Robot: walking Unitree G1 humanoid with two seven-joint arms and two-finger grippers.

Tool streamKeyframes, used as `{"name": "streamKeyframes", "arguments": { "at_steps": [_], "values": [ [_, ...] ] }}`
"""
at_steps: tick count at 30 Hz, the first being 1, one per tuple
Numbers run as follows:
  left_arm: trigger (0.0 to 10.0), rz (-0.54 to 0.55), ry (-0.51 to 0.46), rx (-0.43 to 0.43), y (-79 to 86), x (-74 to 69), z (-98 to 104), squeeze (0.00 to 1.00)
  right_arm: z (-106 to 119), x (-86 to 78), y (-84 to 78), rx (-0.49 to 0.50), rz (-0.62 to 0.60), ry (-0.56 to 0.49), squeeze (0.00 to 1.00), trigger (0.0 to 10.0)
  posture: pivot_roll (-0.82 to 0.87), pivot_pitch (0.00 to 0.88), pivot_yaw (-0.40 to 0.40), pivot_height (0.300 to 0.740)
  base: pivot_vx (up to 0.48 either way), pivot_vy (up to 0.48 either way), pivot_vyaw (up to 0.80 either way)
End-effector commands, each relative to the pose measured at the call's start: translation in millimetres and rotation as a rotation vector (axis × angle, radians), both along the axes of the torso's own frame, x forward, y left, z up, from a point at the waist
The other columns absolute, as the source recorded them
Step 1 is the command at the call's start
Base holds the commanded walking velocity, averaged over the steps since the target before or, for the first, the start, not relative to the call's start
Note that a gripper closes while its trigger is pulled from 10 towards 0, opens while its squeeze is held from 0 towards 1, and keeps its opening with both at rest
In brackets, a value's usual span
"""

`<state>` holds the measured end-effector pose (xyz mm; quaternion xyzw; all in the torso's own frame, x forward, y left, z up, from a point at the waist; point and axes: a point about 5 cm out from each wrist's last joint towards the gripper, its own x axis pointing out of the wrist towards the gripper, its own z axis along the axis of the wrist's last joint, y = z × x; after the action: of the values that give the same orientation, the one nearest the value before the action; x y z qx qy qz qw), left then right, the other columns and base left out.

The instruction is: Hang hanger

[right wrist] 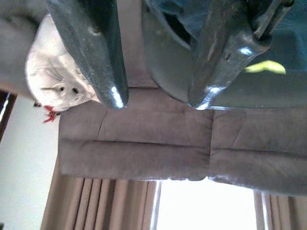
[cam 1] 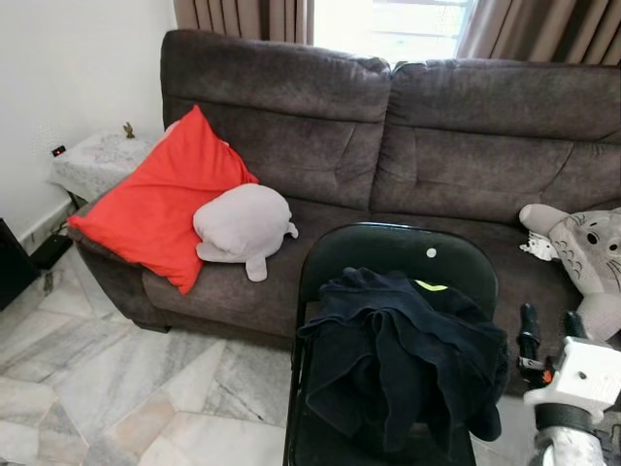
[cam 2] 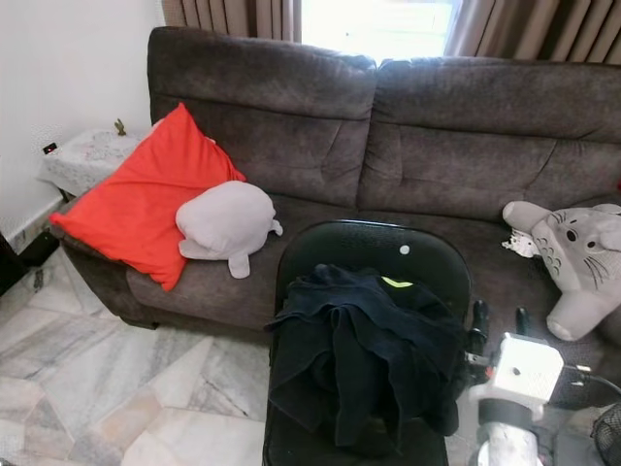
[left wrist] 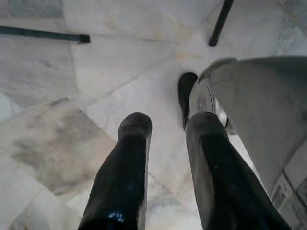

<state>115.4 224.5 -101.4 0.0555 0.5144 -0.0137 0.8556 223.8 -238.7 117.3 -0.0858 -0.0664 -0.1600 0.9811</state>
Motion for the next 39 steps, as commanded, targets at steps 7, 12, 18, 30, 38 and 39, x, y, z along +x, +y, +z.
{"name": "streamKeyframes", "arguments": {
  "at_steps": [7, 12, 18, 30, 38, 39],
  "values": [
    [10.0, -0.024, 0.012, 0.007, 1.2, -1.8, 0, 0.00, 5, -31.3, 6.9, -0.328, 0.032, 0.186, 0.00, 10.0, -0.03, 0.000, 0.005, 0.740, 0.000, 0.000, 0.00],
    [10.0, -0.031, 0.014, 0.007, 1.1, -1.1, 0, 0.00, -11, -34.5, -3.3, -0.306, -0.006, 0.295, 0.00, 10.0, -0.03, 0.000, 0.007, 0.740, 0.000, 0.000, 0.00],
    [10.0, -0.040, 0.014, 0.006, 0.3, -0.1, 0, 0.00, -43, -28.1, 15.5, -0.141, 0.112, 0.470, 0.00, 10.0, -0.02, 0.000, 0.000, 0.740, 0.000, 0.000, 0.00],
    [10.0, -0.033, 0.012, 0.006, -0.2, -0.1, 0, 0.00, -47, -16.7, 16.1, -0.128, 0.140, 0.500, 0.00, 10.0, -0.02, 0.000, -0.008, 0.740, 0.000, 0.000, 0.00],
    [10.0, -0.034, 0.011, 0.002, -1.3, -0.4, 0, 0.00, -52, -11.4, 24.5, -0.110, 0.217, 0.528, 0.00, 10.0, -0.01, 0.000, -0.010, 0.740, 0.000, 0.000, 0.00],
    [10.0, -0.033, 0.011, 0.002, -1.3, -0.5, 0, 0.00, -53, -11.1, 25.0, -0.108, 0.217, 0.530, 0.00, 10.0, -0.01, 0.000, -0.010, 0.740, 0.000, 0.000, 0.00]
  ]
}}
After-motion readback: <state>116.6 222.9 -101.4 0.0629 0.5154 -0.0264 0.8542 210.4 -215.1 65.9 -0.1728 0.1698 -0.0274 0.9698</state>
